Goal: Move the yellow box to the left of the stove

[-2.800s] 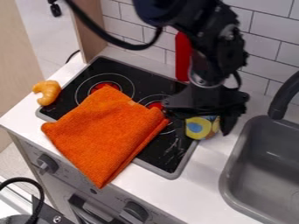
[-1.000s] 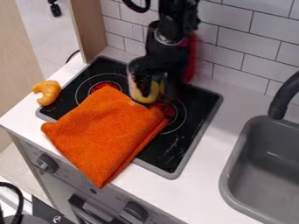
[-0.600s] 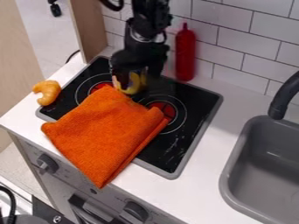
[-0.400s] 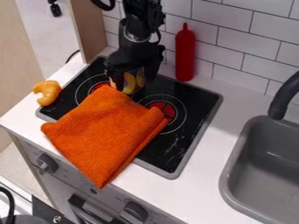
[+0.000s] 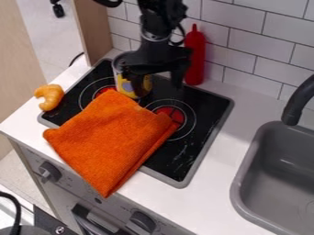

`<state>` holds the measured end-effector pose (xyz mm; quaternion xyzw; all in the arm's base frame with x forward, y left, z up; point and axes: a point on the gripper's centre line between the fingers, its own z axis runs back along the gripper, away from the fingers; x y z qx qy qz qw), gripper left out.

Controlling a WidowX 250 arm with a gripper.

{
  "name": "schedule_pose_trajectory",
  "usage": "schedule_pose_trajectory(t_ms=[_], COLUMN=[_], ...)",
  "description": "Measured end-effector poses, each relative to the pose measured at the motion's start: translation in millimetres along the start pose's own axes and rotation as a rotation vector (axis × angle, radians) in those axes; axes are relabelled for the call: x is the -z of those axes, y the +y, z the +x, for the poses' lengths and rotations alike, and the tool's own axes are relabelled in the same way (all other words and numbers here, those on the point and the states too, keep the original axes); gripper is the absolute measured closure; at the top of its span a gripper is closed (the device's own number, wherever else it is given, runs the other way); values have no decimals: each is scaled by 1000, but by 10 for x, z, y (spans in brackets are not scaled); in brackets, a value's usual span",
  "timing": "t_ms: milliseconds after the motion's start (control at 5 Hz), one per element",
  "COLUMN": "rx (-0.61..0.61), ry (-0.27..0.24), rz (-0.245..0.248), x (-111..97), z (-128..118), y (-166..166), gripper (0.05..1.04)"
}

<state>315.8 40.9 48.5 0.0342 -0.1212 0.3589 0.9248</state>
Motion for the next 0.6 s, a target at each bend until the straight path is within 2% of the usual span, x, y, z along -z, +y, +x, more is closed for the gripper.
schedule_pose_trajectory(t_ms=[200,400,600], rx=[205,386,383], ry=[-30,-8,-11], rz=[-72,-141,-100], x=[-74,-53,-98], z=[-112,-6,188], y=[140,555,815], gripper=[85,85,85])
